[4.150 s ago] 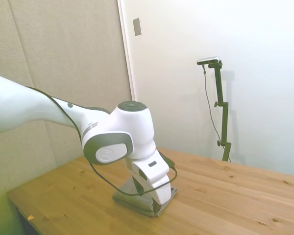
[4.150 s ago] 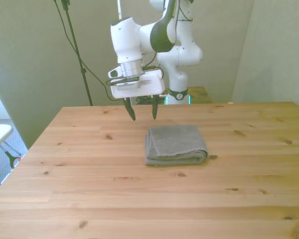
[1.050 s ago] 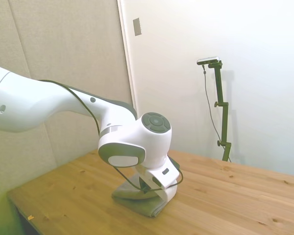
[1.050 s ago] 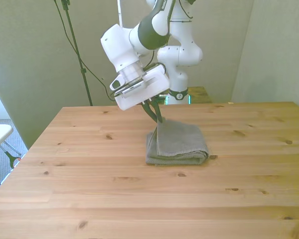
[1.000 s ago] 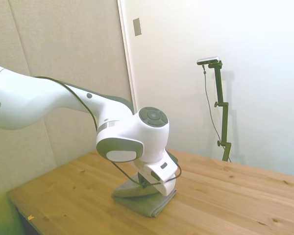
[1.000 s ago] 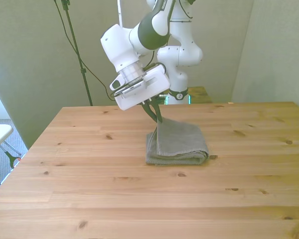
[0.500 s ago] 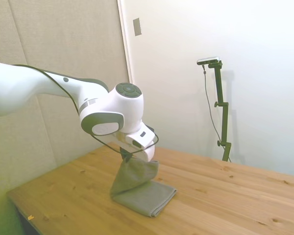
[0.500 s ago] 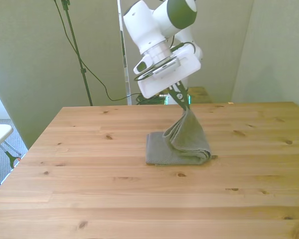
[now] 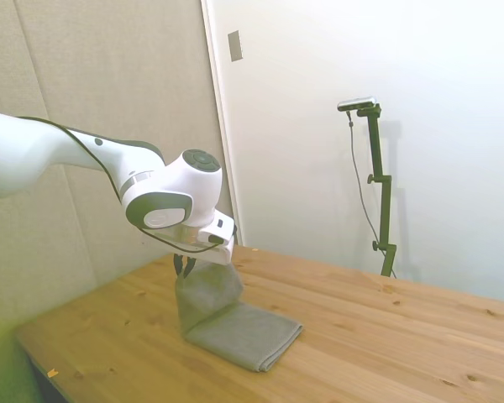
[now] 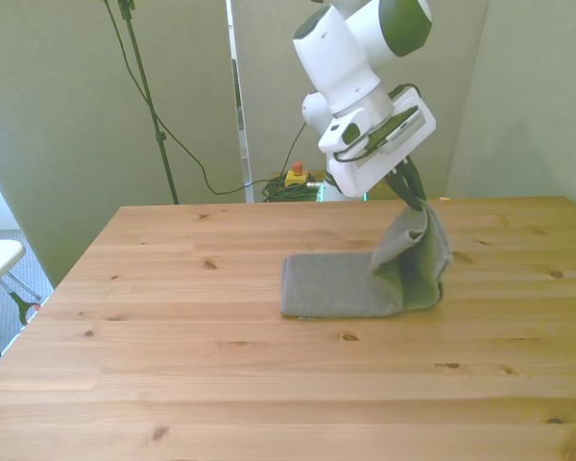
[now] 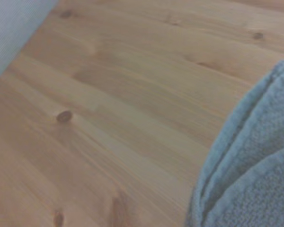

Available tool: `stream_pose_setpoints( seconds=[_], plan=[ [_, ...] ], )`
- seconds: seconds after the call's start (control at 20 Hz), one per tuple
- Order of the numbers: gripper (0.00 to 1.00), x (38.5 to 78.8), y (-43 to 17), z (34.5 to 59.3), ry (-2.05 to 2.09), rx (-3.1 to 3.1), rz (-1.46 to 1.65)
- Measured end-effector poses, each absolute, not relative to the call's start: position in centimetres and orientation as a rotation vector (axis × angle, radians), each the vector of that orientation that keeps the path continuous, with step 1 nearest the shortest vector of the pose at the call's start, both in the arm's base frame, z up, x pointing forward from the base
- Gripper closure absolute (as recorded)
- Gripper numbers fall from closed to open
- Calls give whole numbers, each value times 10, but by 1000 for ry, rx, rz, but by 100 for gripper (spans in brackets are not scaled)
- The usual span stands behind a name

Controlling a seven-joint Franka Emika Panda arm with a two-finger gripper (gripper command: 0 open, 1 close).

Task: Unfold the towel

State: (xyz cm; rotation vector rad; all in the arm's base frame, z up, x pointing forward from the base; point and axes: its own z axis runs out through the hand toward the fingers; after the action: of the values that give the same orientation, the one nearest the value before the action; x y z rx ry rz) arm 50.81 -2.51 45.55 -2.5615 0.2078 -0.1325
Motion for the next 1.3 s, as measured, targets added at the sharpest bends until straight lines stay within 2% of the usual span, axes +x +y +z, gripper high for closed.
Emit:
stream_pose_setpoints(
  seconds=[0.05, 0.4, 0.75, 1.05, 1.2, 1.3],
  plan=[
    [0, 507, -20, 453, 138, -2565, -127],
    [0, 501, -1, 442, -242, -2559, -100],
    [0, 512, 31, 436, -328, -2576, -173],
    [0, 523, 36, 445, -74, -2689, -214],
    [0, 534, 38, 424, 93, -2762, -304],
    [0, 527, 37, 409, 215, -2801, -336]
  ],
)
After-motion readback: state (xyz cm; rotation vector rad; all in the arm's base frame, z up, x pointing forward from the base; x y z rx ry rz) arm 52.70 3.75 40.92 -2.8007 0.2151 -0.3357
